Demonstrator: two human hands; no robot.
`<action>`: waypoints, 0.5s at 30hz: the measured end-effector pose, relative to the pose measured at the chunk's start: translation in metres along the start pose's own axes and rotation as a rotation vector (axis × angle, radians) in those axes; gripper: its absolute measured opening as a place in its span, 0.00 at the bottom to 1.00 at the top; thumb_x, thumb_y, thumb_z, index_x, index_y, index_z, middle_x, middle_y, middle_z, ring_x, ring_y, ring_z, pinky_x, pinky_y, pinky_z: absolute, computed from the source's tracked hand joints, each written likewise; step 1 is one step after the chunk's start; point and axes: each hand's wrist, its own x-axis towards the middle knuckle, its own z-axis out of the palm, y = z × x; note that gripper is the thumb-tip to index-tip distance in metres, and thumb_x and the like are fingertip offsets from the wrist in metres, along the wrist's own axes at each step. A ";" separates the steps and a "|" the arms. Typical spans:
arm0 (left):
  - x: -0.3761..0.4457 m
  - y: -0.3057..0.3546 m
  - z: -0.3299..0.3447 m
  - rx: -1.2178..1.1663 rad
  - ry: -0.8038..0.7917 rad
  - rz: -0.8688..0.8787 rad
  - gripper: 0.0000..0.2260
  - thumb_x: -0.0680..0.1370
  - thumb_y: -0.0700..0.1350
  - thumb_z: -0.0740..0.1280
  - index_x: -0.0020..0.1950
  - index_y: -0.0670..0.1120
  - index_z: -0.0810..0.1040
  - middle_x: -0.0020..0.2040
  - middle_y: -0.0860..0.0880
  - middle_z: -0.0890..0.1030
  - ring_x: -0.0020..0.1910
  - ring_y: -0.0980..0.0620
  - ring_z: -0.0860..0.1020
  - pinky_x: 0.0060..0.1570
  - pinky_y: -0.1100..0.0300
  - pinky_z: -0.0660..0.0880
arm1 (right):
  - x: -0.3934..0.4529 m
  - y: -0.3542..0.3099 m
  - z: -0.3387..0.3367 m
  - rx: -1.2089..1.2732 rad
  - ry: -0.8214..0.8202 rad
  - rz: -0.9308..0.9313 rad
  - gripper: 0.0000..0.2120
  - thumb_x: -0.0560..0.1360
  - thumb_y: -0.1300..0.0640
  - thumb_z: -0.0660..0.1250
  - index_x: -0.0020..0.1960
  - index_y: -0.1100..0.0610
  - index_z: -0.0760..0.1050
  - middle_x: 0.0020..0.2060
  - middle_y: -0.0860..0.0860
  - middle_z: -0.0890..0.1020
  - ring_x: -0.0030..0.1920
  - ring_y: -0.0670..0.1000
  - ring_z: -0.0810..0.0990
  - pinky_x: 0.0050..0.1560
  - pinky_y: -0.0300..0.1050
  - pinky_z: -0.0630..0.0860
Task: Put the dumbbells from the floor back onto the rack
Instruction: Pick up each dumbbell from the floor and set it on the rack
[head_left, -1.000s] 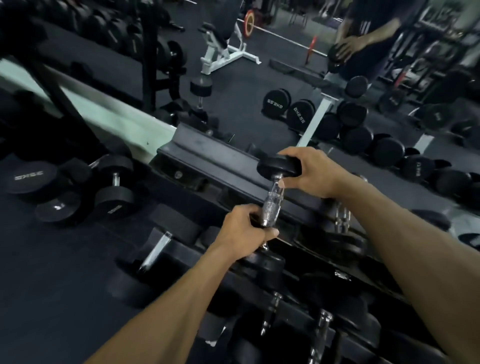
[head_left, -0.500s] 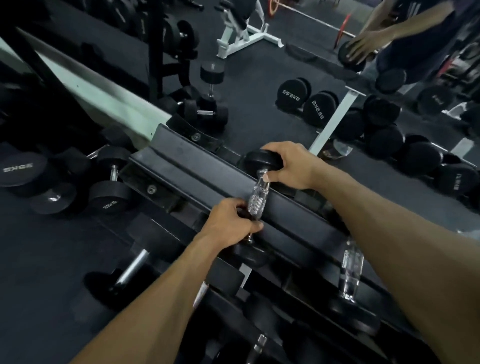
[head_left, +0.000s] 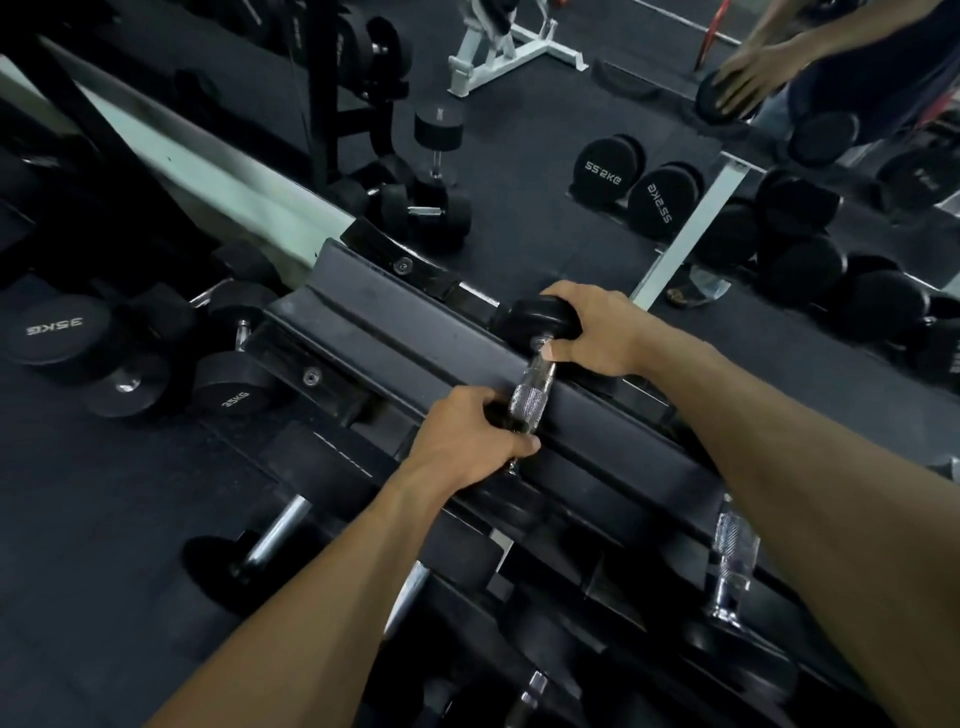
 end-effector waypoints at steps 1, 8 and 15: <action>-0.002 0.000 0.000 0.013 0.020 0.006 0.13 0.69 0.50 0.76 0.50 0.51 0.81 0.43 0.52 0.83 0.43 0.55 0.80 0.43 0.60 0.76 | -0.001 -0.001 0.001 -0.019 -0.001 0.007 0.27 0.74 0.54 0.71 0.69 0.48 0.67 0.52 0.50 0.80 0.53 0.54 0.78 0.55 0.48 0.74; -0.028 0.001 -0.009 0.110 0.135 0.039 0.14 0.73 0.57 0.70 0.54 0.51 0.79 0.48 0.54 0.82 0.48 0.54 0.79 0.52 0.53 0.77 | -0.014 -0.019 -0.010 -0.219 0.036 -0.084 0.35 0.74 0.47 0.70 0.76 0.53 0.60 0.64 0.57 0.75 0.64 0.60 0.74 0.64 0.56 0.71; -0.080 -0.005 -0.032 0.216 0.206 0.040 0.19 0.77 0.59 0.65 0.62 0.49 0.77 0.56 0.52 0.80 0.56 0.51 0.78 0.57 0.51 0.76 | -0.053 -0.065 -0.019 -0.362 0.022 -0.249 0.34 0.74 0.45 0.69 0.75 0.53 0.61 0.65 0.58 0.72 0.65 0.60 0.72 0.64 0.54 0.71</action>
